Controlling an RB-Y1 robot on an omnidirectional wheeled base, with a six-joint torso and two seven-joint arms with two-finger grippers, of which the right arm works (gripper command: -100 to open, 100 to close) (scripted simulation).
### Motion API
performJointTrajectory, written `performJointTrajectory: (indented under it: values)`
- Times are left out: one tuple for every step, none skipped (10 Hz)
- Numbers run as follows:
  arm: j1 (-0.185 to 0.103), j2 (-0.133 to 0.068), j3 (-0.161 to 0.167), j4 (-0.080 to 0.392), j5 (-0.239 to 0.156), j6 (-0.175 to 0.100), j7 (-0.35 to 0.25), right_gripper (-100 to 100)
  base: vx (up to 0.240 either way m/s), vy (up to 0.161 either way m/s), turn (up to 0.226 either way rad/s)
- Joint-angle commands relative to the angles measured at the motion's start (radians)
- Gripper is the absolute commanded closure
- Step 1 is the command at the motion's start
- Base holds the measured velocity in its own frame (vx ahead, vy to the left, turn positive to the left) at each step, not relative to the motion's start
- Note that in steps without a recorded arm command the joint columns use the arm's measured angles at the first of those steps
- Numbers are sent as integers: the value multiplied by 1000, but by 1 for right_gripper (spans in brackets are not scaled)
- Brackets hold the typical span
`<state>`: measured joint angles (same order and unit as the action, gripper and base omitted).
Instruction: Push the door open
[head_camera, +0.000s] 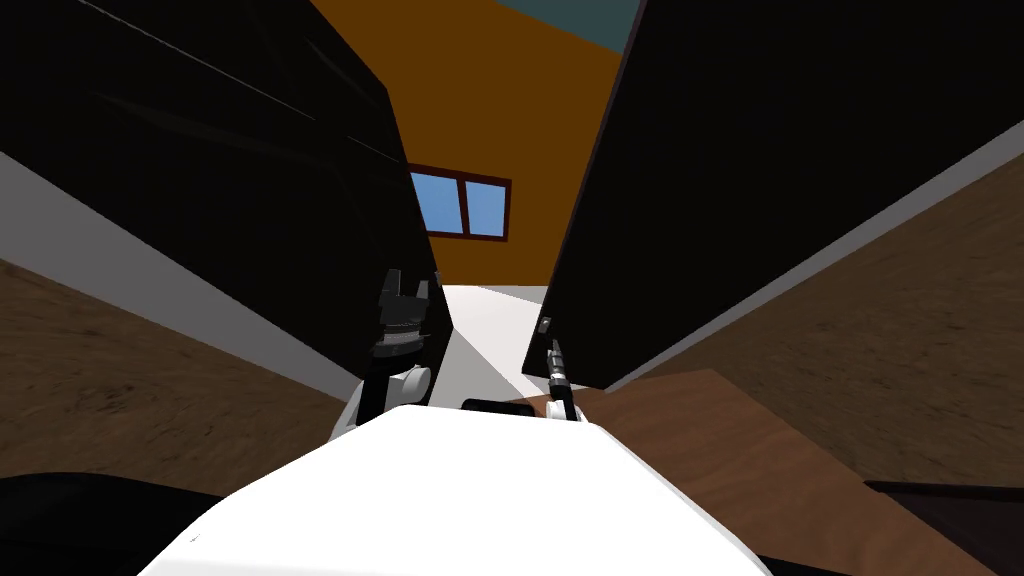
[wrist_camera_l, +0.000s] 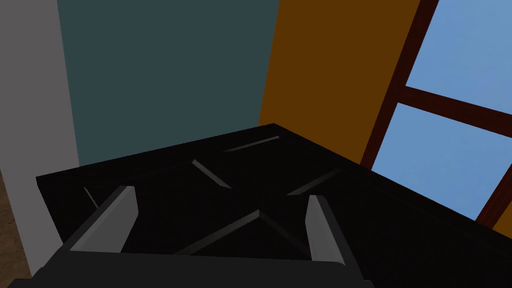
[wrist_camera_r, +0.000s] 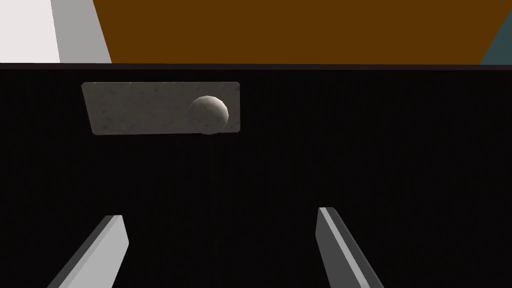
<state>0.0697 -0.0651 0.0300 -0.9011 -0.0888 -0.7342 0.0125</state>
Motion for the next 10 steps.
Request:
performJointTrajectory:
  values:
    - [-2, -3, -2, 4, -1, -5, 1, -100, 194, -6, 25]
    - [-2, -4, -4, 7, -2, -9, 2, -100, 214, -5, 22]
    - [-3, -4, -7, 10, -3, -13, 2, -100, 222, -21, 24]
    - [-3, -4, -9, 13, -4, -18, 3, -100, 221, -10, 36]
    - [-3, -3, -11, 17, -5, -22, 4, -100, 191, -6, 33]
    - [-4, -1, -13, 19, -6, -26, 5, -100, 187, -1, 22]
    - [-4, 2, -15, 22, -6, -30, 6, -100, 210, 9, 20]
    - [-4, 5, -17, 24, -7, -34, 7, -100, 212, 9, 28]
    - [-4, 3, -15, 22, -7, -31, 6, -100, 85, 3, -7]
    - [-4, 3, -15, 22, -7, -31, 6, 100, -20, 3, 3]
